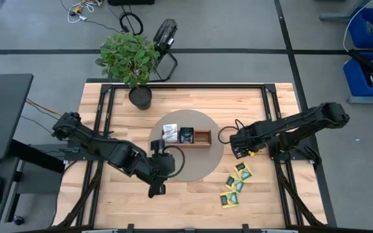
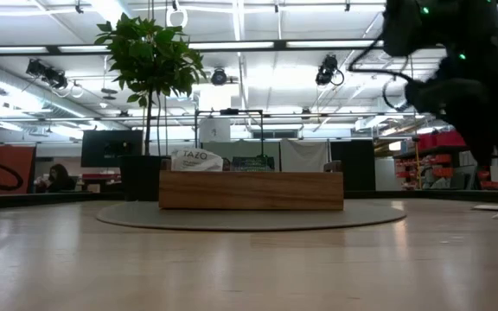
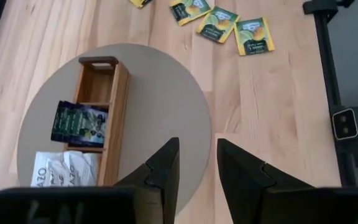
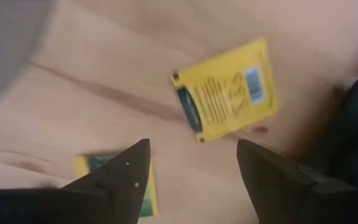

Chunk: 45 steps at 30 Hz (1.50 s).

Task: Pick & Place Tea
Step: Put the yellow tea bag into the right section of the wooden organizer

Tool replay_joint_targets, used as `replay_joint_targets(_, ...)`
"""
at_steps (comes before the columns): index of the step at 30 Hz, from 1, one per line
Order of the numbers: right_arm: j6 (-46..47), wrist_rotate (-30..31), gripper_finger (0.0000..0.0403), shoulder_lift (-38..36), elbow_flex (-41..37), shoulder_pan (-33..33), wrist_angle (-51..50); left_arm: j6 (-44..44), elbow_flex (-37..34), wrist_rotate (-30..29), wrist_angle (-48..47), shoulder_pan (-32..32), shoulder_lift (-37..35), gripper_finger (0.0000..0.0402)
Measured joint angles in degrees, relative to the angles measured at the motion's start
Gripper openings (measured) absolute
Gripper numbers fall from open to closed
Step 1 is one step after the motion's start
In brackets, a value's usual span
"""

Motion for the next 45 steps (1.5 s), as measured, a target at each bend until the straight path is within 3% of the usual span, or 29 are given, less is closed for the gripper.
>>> replay_joint_targets(5, 0.66, -2.32, 0.0240, -2.04, -6.36, 0.04, 8.73, -2.30, 0.00, -3.32, 0.00, -0.01, 0.00, 0.0112)
replay_joint_targets(10, -0.48, -0.26, 0.0232, -2.27, -8.83, 0.02, 10.62, -4.09, 0.00, -3.73, 2.13, 1.80, 0.00, 0.0112)
replay_joint_targets(16, 0.12, -3.64, 0.0230, -2.26, -14.97, 1.33, 15.41, -5.68, 0.00, -3.73, 5.88, 3.66, 0.00, 0.0112)
replay_joint_targets(27, -2.37, -2.23, 0.0207, -2.45, -17.29, 1.85, 19.44, -6.45, 0.00, -3.71, 9.49, 5.42, -0.02, 0.0112)
replay_joint_targets(32, -0.87, -2.63, 0.0165, -2.62, -18.62, 1.81, 20.96, -6.28, 0.00, -3.71, 10.27, 5.83, -0.02, 0.0112)
replay_joint_targets(45, -3.10, -1.94, 0.0009, -2.43, -18.45, 1.81, 22.64, -5.95, 0.00, -3.68, 10.28, 5.84, -0.02, 0.0112)
